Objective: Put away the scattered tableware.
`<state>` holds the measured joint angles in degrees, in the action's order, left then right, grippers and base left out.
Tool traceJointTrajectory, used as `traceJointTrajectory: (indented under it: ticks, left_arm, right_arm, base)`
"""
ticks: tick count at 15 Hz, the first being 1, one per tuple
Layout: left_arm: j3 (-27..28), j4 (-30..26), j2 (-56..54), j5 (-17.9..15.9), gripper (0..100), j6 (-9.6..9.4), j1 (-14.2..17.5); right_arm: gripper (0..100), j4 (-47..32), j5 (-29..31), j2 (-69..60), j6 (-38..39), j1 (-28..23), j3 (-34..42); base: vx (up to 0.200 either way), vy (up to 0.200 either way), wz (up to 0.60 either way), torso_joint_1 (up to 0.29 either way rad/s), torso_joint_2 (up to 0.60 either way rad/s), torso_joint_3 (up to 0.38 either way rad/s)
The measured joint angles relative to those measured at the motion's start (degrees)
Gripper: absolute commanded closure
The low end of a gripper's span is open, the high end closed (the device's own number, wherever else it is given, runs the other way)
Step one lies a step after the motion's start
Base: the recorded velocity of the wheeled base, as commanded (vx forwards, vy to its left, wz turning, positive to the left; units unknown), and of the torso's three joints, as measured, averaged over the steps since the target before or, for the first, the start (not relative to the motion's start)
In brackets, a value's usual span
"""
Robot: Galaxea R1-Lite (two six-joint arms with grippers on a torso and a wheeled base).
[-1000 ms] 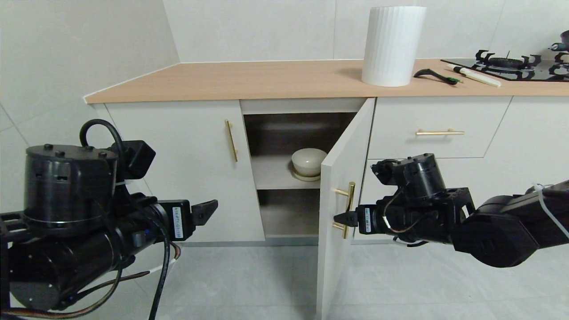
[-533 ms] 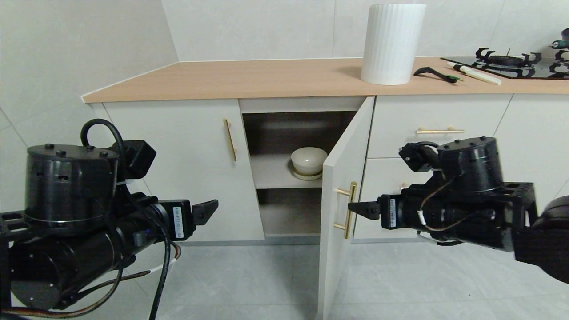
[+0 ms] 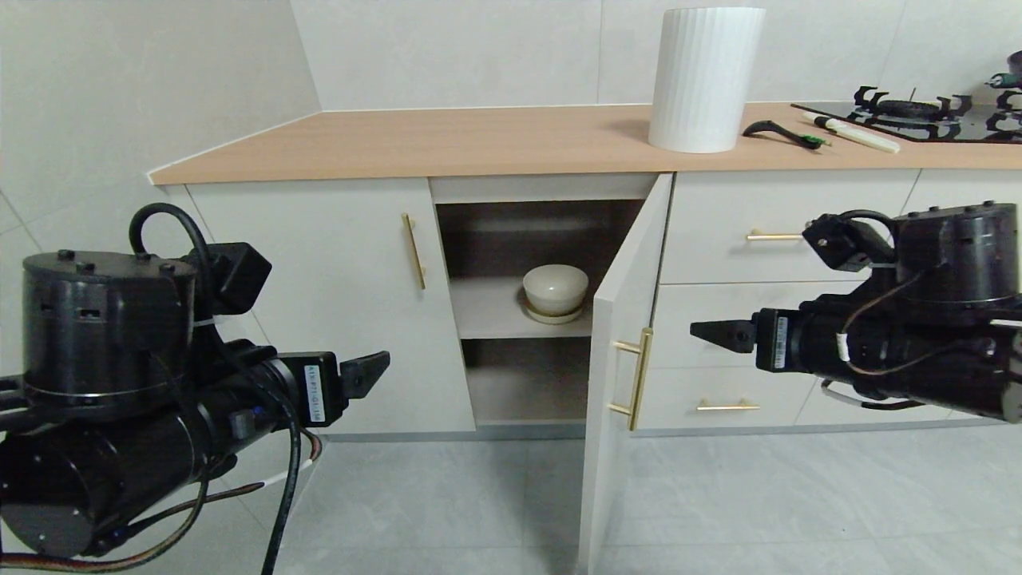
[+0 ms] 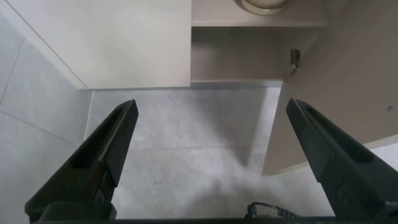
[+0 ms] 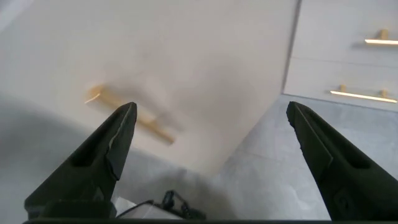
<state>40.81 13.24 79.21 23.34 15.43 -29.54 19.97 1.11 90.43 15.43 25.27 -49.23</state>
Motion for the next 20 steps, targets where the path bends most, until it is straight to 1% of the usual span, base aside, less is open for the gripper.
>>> traceJointTrajectory:
  ticks: [2, 3, 7, 10, 14, 18, 20]
  left_arm:
    - [0.04, 0.02, 0.16, 0.00, 0, 0.02, 0.00]
    - [0.04, 0.06, 0.24, 0.05, 0, 0.00, -0.04]
    - [0.04, 0.20, 0.39, 0.18, 0, 0.00, -0.11]
    - [-0.11, -0.05, 0.30, 0.22, 0, -0.05, -0.11]
    - [-0.13, -0.13, 0.17, 0.20, 0, -0.06, -0.11]
    - [-0.13, -0.09, 0.30, 0.20, 0, -0.02, -0.11]
    - [0.06, 0.00, 0.41, 0.20, 0, 0.09, -0.09]
  right_arm:
    - [0, 4.66, 0.00, 6.18, -0.09, -0.66, -1.02]
    - [0, 7.23, 0.20, 9.70, -0.13, -0.17, -1.66]
    - [0, 14.95, 1.95, 19.36, 0.40, 3.72, -3.89]
    - [0, 17.53, 2.44, 22.44, 2.44, 4.94, -4.02]
    - [0, 20.41, 2.68, 24.76, 3.96, 6.14, -4.11]
    - [0, 25.32, 4.68, 27.26, 4.46, 6.64, -4.60]
    - [0, 27.00, 6.03, 28.76, 7.14, 7.06, -6.03]
  base:
    - [0.000, 0.000, 0.00, 0.000, 0.00, 0.000]
    - [0.000, 0.000, 0.00, 0.000, 0.00, 0.000]
    - [0.000, 0.000, 0.00, 0.000, 0.00, 0.000]
    - [0.000, 0.000, 0.00, 0.000, 0.00, 0.000]
    - [0.200, 0.000, 0.00, -0.004, 0.00, 0.001]
    - [0.200, 0.000, 0.00, 0.011, 0.00, 0.001]
    - [0.000, 0.000, 0.00, 0.000, 0.00, 0.000]
